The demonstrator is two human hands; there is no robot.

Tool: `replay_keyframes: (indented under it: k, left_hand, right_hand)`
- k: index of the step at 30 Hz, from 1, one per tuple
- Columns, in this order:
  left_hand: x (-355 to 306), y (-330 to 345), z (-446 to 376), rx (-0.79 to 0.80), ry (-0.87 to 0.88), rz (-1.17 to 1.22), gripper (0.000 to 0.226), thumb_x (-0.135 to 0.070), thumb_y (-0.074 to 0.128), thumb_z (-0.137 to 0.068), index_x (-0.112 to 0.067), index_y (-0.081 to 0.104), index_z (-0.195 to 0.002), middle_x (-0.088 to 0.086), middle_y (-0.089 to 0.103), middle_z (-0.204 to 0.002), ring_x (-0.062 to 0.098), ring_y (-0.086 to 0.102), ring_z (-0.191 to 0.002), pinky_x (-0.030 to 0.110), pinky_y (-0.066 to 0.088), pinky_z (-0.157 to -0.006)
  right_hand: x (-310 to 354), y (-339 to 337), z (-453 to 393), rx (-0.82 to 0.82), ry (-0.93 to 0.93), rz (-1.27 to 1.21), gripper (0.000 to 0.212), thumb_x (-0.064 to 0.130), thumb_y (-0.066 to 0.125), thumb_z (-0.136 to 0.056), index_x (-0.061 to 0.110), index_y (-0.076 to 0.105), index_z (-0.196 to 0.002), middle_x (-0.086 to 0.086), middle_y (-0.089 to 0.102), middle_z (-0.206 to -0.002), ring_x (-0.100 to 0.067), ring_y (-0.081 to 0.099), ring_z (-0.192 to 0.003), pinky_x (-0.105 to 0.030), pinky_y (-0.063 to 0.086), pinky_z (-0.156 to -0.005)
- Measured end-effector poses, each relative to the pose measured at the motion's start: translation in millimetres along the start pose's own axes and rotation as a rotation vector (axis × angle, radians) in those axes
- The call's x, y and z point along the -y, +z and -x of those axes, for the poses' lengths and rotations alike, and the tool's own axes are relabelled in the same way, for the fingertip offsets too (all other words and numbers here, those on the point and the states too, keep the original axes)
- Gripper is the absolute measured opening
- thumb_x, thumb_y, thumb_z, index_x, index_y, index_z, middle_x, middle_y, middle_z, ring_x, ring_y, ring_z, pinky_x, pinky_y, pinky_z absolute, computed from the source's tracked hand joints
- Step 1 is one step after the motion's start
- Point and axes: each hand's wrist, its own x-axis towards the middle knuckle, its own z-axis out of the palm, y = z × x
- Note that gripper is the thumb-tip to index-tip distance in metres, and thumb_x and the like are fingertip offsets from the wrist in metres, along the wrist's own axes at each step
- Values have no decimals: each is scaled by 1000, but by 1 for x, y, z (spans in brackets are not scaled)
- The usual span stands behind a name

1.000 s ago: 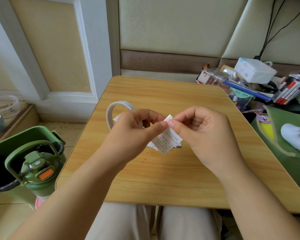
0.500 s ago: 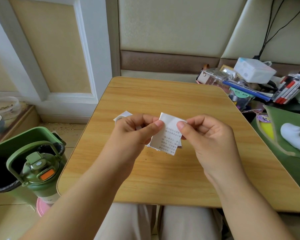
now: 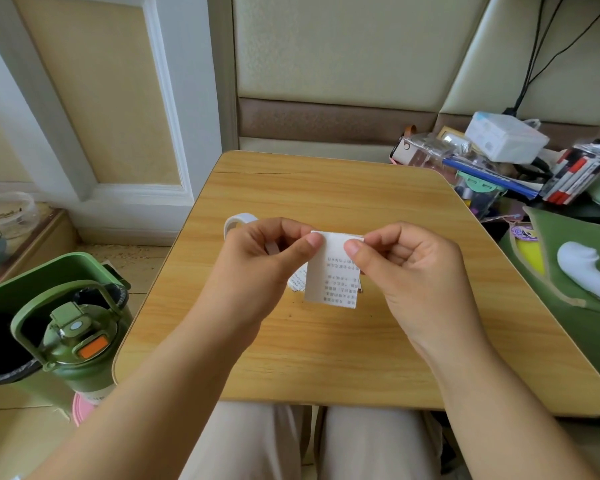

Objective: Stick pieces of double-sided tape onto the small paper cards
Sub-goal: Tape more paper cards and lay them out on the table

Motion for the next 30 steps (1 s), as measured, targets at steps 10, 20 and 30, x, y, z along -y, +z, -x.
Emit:
replay_keyframes:
  k: [10,20,30]
  left_hand:
    - [5,-3,1,19,-13,30,20,-13,72,-79,-22,67,-62,-8,50,-53,6,41,-53,10,30,-46]
    - [3,2,1,146,31,-67,13,-9,64,-85,-12,67,-73,-15,52,-47,-1,43,-45,8,33,-48]
    - [14,-4,2,62,-90,153,9,-26,69,-74,-21,70,-66,1,55,-69,12,40,-61,26,27,-57]
  right_hand:
    - [-1,-2,0,-5,-24,55,16,8,73,-78,19,65,-69,5,67,-62,-4,59,-58,-15,48,-58]
    - [4,-3,4,91,-56,69,16,7,74,-77,19,66,-69,6,69,-66,-3,63,-63,-15,49,-62]
    - [-12,-3,16,84,52,15,20,2,73,-77,17,65,-67,1,70,-67,-7,62,-64,-18,50,-63]
